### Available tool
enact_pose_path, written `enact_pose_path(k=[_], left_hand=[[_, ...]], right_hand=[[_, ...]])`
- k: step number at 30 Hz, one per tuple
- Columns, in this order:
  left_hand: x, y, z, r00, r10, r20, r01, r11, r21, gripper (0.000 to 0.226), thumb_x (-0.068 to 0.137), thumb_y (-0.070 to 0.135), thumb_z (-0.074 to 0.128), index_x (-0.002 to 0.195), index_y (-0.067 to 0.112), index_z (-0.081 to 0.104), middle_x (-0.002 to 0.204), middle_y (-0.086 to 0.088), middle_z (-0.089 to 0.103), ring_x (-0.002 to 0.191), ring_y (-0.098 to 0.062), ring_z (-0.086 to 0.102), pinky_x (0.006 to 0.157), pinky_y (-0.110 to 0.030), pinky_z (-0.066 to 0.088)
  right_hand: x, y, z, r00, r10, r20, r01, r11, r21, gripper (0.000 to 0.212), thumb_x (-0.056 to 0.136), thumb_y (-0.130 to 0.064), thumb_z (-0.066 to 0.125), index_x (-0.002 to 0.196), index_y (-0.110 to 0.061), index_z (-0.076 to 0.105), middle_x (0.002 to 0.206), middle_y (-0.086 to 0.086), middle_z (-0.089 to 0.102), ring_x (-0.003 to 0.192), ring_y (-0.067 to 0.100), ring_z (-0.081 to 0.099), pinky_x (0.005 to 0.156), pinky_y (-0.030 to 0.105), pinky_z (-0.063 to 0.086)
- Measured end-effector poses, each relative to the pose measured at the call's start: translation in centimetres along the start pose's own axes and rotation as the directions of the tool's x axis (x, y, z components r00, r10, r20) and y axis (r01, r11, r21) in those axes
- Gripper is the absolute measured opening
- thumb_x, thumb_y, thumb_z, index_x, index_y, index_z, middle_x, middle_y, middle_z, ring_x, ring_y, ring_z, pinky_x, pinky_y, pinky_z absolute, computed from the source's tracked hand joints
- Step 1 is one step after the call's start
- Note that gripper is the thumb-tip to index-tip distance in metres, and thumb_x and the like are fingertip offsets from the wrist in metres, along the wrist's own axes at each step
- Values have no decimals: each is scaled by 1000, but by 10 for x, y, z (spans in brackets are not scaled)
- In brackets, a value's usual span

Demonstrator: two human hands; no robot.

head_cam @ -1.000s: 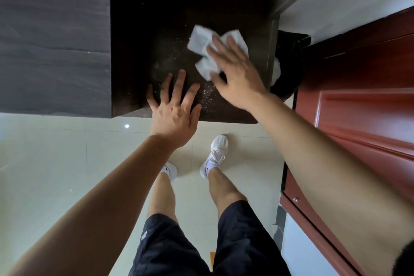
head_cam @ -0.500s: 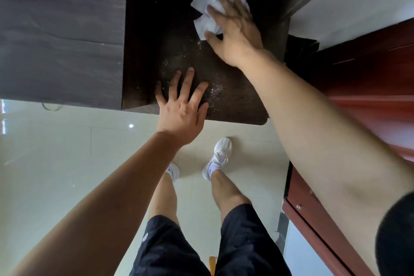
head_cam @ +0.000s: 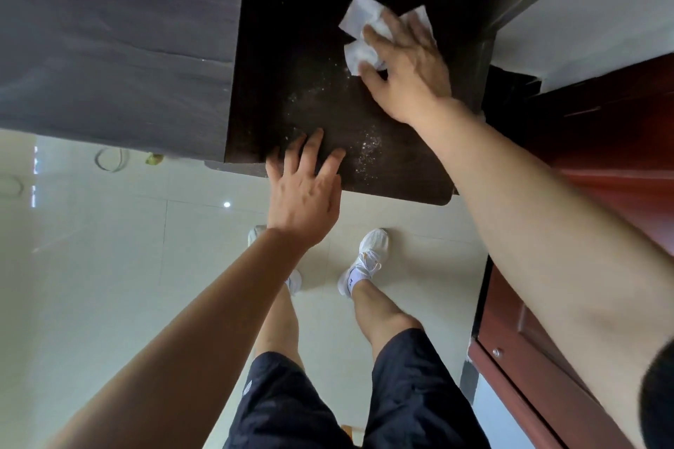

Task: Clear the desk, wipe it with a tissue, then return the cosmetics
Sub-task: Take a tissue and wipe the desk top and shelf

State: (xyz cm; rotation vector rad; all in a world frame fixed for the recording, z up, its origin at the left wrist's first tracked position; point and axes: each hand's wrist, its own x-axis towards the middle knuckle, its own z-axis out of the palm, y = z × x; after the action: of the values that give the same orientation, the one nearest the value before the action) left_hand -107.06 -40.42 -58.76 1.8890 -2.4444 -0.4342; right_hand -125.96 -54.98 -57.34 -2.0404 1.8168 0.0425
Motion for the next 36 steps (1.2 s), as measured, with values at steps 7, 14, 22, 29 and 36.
enact_pose_path(k=[7, 14, 22, 29, 36], left_hand=[[-26, -11, -3, 999, -44, 30, 42, 997, 69, 43, 95, 29, 53, 137, 26, 51, 148, -17, 42, 131, -39, 38, 110, -61, 27], [-25, -17, -8, 1000, 5, 28, -7, 997, 73, 49, 89, 26, 56, 138, 29, 51, 146, -15, 44, 129, -39, 39, 107, -60, 28], [-25, -20, -8, 996, 4, 89, -14, 993, 115, 60, 84, 29, 60, 142, 33, 45, 150, -13, 39, 133, -36, 32, 109, -61, 26], [-26, -23, -24, 990, 25, 142, -34, 998, 56, 58, 83, 27, 59, 140, 30, 49, 147, -14, 41, 131, -36, 35, 109, -58, 26], [-53, -60, -38, 973, 42, 227, -56, 997, 57, 49, 92, 29, 58, 140, 23, 54, 154, -17, 35, 141, -37, 31, 114, -56, 23]], right_hand=[[-47, -26, 23, 964, -249, 92, 253, 967, -39, 50, 103, -42, 42, 152, -32, 39, 166, -4, 19, 155, 28, 7, 124, 44, 11], [-23, -24, 8, 966, -211, 147, 221, 974, -51, 54, 102, -49, 40, 154, -36, 33, 167, -5, 13, 155, 28, 3, 124, 46, 15], [39, -87, 1, 981, -143, 131, 150, 988, -46, 58, 102, -39, 41, 157, -33, 24, 168, 3, 7, 154, 34, 0, 125, 48, 11], [-70, -49, 23, 949, -263, 175, 275, 960, -52, 49, 103, -40, 43, 152, -36, 38, 167, -2, 18, 155, 29, 6, 124, 40, 6], [-61, -32, 23, 991, -71, 115, 80, 994, -71, 53, 100, -49, 45, 152, -38, 35, 166, -1, 17, 154, 31, 10, 122, 46, 19]])
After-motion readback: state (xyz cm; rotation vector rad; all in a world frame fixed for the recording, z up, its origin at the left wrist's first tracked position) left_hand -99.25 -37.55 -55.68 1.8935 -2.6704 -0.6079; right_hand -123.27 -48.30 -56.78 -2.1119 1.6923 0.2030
